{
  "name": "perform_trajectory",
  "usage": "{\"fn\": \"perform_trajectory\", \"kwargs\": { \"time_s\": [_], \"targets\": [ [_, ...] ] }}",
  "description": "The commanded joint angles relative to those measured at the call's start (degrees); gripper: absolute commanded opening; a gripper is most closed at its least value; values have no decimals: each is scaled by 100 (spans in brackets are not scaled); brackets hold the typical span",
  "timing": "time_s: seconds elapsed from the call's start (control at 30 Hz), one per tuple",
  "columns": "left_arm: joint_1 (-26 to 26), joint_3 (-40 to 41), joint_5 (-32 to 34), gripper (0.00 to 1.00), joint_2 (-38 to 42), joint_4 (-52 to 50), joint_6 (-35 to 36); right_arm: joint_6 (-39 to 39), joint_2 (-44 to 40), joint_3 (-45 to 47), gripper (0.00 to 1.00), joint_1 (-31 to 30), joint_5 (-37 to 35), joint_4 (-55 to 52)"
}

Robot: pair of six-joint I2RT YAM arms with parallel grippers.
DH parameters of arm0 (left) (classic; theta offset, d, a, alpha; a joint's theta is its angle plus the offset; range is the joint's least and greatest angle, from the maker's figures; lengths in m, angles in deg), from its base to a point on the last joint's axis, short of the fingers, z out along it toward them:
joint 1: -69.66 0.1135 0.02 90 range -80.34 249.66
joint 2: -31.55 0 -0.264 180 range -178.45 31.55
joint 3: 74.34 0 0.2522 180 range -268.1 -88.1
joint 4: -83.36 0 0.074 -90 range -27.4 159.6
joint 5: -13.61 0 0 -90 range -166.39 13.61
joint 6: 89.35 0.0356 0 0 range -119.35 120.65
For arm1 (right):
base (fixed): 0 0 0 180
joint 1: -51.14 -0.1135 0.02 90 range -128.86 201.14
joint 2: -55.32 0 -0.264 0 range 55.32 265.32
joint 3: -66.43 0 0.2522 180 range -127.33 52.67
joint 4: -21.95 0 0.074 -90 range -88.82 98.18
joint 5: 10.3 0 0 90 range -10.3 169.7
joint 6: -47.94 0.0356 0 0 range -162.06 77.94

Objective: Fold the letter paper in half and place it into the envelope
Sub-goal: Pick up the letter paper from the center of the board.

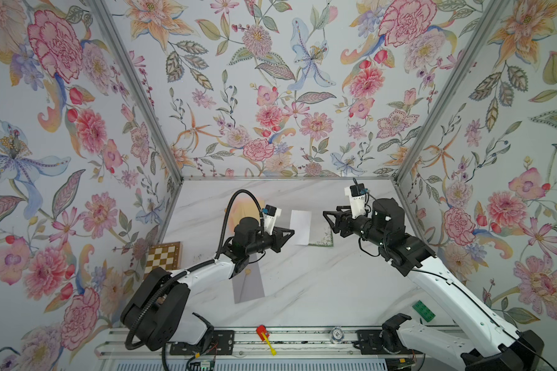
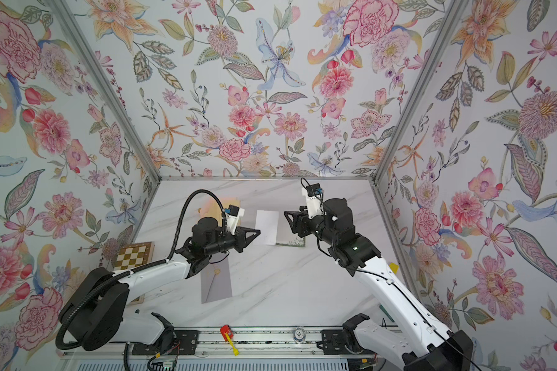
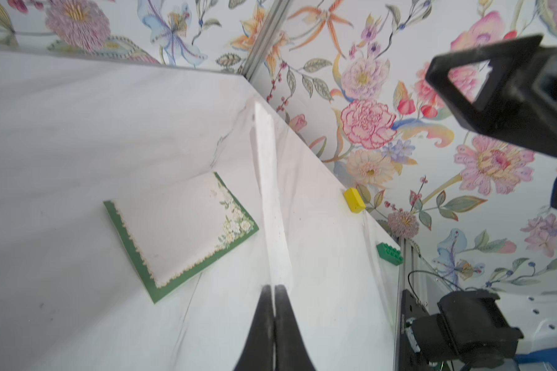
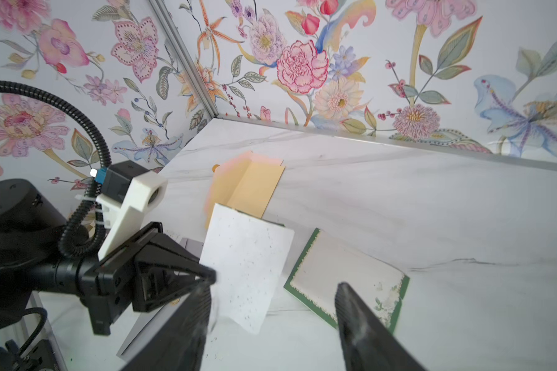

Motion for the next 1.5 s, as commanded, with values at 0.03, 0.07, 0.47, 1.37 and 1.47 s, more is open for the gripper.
{"fn": "perform_trajectory", "kwargs": {
  "time_s": [0.03, 0.07, 0.47, 1.37, 1.47],
  "targets": [
    [182, -461, 78, 0, 426, -786, 324, -196, 150, -32, 67, 422, 1491, -684],
    [251, -478, -13, 0, 491, -684, 228, -193, 241, -52, 67, 539, 1897, -623],
    [467, -148, -852, 0, 627, 1326, -910, 676, 916, 160, 70, 753, 3620, 1557],
    [467, 82, -1229, 0, 496, 2262, -1157, 1239, 2357, -739, 65, 288, 4501, 2840],
    [471, 111, -1280, 0, 460, 2468, -1238, 1240, 2372, -753, 63, 257, 4480, 2849]
  ]
}}
